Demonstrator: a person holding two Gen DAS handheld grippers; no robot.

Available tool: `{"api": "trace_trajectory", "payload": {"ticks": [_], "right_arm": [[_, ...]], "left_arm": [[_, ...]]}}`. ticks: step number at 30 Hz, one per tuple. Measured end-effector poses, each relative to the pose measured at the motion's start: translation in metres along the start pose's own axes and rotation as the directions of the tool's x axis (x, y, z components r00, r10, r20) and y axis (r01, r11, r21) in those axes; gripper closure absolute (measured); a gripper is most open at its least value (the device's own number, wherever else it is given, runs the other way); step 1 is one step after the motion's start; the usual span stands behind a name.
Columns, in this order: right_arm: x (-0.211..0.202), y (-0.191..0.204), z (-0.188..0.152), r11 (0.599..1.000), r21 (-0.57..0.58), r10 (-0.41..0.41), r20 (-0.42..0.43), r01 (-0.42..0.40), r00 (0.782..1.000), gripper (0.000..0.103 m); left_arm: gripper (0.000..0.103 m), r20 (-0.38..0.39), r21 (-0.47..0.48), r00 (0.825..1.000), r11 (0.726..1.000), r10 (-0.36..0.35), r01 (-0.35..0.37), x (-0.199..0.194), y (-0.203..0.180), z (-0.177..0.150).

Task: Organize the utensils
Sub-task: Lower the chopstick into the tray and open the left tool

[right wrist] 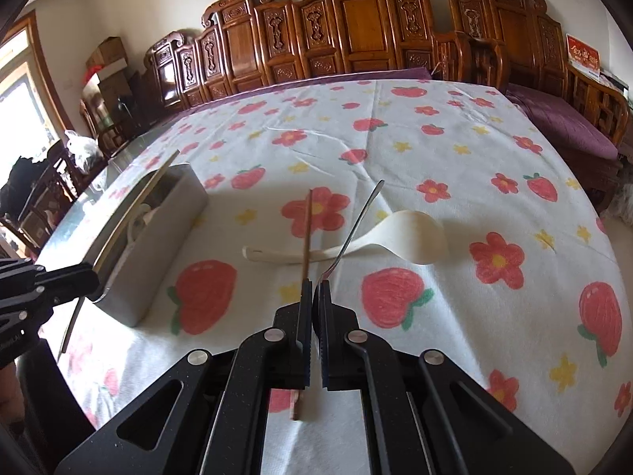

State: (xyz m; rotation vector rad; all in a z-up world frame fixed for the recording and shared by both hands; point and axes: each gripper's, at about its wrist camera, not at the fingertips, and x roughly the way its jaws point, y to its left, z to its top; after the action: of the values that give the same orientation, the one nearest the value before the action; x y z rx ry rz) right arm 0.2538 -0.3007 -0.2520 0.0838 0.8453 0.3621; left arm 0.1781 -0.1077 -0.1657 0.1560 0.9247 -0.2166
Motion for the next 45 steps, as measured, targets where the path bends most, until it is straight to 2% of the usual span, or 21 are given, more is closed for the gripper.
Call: {"api": "trace_trajectory", "payload": {"ticks": [8,17,23,29,45], "right_arm": [[-0.017,0.040,0.001,0.998,-0.060,0.016,0.024,-0.014,1.000,0.099],[-0.043,0.095,-0.002,0.986,-0.160,0.053,0.042,-0.046,0.998,0.099],[-0.049,0.123,-0.002,0.975,-0.214,0.070,0.038,-0.060,0.997,0.099],[-0.037,0.136,0.002,0.969,-0.236,0.074,0.012,-0.070,0.997,0.099],[-0.013,0.144,0.014,0.966,-0.241,0.090,-0.027,-0.094,0.996,0.099]], "left_arm": [[0.098,0.034,-0.047,0.999,0.999,0.012,-0.010,-0.026,0.046,-0.010],[0.099,0.039,-0.102,0.999,0.995,0.021,-0.017,-0.029,0.094,-0.017],[0.099,0.020,-0.132,1.000,0.991,0.002,0.001,-0.013,0.118,-0.010],[0.099,-0.017,-0.165,0.999,0.986,-0.034,0.030,0.015,0.134,-0.002],[0.098,-0.085,-0.178,0.995,0.983,-0.057,0.041,0.057,0.141,0.004]]}}
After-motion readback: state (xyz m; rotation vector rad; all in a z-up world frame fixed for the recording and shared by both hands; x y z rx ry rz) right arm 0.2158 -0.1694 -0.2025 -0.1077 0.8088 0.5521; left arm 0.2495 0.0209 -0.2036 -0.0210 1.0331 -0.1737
